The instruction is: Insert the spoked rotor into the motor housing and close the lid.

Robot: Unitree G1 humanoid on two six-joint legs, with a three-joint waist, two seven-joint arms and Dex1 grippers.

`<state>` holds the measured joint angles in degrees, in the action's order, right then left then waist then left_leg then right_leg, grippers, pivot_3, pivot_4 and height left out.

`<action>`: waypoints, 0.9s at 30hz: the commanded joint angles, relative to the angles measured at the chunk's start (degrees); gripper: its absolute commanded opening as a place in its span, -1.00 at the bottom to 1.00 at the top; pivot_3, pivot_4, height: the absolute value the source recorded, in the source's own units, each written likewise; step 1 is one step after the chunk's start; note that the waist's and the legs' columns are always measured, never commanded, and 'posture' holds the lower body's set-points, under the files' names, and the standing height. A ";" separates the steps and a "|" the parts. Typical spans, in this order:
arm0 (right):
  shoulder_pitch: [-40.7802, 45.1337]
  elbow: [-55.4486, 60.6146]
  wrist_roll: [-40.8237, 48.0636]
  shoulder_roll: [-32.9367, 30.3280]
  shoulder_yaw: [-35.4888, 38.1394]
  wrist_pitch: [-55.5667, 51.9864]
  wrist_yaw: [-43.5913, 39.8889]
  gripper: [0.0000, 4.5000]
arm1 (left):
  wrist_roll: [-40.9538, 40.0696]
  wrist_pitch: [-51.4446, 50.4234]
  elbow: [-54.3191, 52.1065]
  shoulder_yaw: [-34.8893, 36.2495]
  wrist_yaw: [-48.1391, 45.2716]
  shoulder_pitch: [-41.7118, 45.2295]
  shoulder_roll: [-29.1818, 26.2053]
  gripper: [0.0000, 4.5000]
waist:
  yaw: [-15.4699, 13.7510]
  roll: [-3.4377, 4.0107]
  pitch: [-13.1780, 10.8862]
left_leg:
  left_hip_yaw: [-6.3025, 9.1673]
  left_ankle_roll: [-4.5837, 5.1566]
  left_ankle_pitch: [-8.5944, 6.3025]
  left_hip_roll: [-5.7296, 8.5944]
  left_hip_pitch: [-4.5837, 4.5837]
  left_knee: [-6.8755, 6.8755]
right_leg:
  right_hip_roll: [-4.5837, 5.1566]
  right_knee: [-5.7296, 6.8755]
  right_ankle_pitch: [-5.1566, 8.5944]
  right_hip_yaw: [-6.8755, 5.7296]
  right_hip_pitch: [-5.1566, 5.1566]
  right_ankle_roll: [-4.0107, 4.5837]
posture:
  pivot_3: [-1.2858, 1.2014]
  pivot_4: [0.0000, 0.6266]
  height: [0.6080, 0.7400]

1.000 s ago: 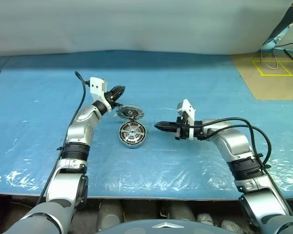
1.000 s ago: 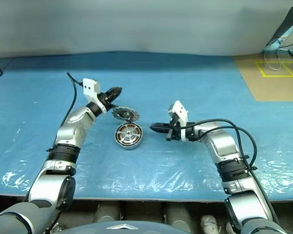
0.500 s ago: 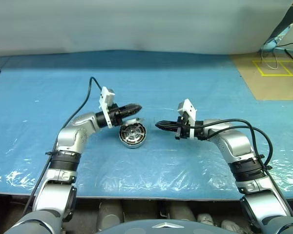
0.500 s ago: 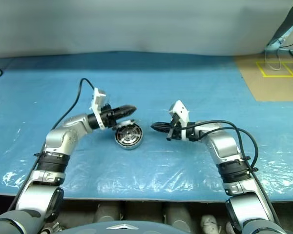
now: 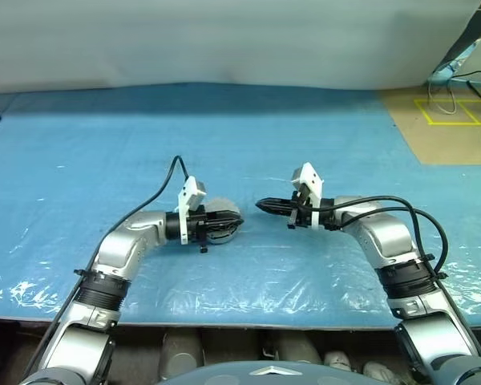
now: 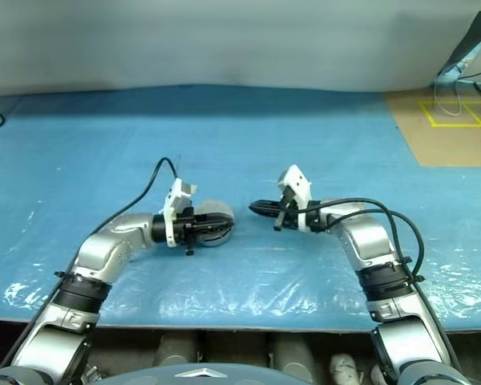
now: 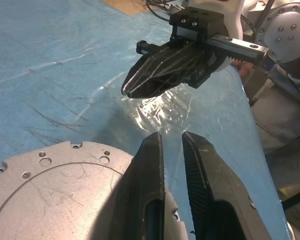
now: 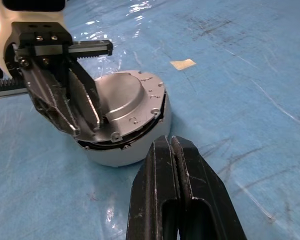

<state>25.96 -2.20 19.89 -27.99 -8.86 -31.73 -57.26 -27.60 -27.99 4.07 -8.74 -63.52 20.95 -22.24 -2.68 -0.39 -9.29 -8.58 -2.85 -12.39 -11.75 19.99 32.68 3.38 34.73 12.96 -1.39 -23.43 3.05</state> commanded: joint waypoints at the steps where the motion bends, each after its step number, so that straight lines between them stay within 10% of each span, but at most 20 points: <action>1: 1.40 0.05 0.52 -0.83 2.39 1.06 0.20 -1.00 | 0.59 0.74 -1.49 -0.62 -0.83 -1.04 -0.76 -0.69 | 0.00 0.00 0.00 | 0.00 0.00 0.00 0.00 0.00 -0.01 | -0.01 0.00 0.00 0.00 0.00 0.00 | 0.03 -0.52 1.00; 17: 4.29 -1.36 -1.45 -0.30 1.35 5.59 -0.14 -1.00 | -6.33 -1.93 -16.33 6.17 7.44 -2.86 0.19 -0.69 | 0.11 0.02 -0.01 | -0.01 -0.06 -0.01 -0.01 -0.01 -0.04 | -0.02 0.01 0.00 0.01 0.00 0.00 | 0.03 -0.52 1.00; 27: 7.73 -2.07 -1.83 4.05 -2.17 6.82 -2.13 -0.82 | -6.94 -1.96 -31.49 10.63 11.10 -20.21 -7.68 -0.71 | 0.60 0.04 -0.02 | -0.05 -0.14 0.02 -0.01 -0.02 -0.20 | -0.12 -0.01 0.02 0.00 -0.13 0.04 | 0.03 -0.52 1.00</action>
<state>32.05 -5.72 17.85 -24.53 -10.35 -26.09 -58.75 -35.26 -32.01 -25.15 0.33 -52.25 1.66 -29.20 -2.08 -0.35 -9.32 -8.63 -3.03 -12.38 -11.78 19.95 32.46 3.23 34.72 12.98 -1.39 -23.56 3.09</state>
